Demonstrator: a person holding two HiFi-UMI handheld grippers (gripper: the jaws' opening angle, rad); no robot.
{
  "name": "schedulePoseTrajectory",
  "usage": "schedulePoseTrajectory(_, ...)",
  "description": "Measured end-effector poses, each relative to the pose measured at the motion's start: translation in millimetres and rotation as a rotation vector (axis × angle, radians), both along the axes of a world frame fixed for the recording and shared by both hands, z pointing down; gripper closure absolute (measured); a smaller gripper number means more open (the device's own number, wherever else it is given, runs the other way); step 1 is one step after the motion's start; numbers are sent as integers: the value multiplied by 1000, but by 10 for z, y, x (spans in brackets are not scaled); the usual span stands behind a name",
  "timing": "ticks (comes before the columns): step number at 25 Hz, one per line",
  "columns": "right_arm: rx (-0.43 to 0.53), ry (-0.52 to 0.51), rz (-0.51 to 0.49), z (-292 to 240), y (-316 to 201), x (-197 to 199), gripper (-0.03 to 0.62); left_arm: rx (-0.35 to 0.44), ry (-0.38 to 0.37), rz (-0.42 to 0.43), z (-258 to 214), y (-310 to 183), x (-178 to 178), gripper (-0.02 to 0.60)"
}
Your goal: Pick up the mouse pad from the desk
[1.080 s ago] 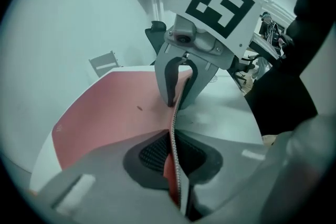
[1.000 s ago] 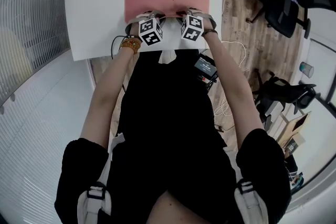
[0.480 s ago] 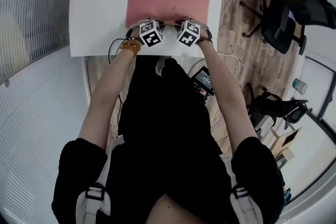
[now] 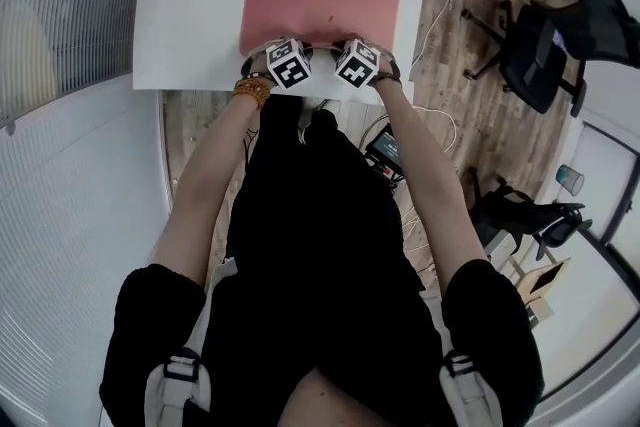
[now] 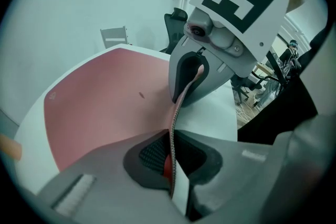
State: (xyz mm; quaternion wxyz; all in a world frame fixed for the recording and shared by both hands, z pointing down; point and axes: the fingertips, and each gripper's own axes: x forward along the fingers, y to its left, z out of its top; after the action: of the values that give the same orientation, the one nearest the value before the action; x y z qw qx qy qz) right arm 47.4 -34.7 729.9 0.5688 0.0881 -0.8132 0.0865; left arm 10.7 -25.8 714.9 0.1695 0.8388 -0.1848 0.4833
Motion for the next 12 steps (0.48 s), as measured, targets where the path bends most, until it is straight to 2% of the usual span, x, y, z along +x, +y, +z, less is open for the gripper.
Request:
schedulePoseTrajectory(8, -14, -21, 7, -39, 185, 88, 551, -25, -6, -28, -38, 200, 105, 563)
schedulePoseTrajectory(12, -52, -13, -65, -67, 297, 156, 551, -69, -8, -30, -66, 295, 171, 563)
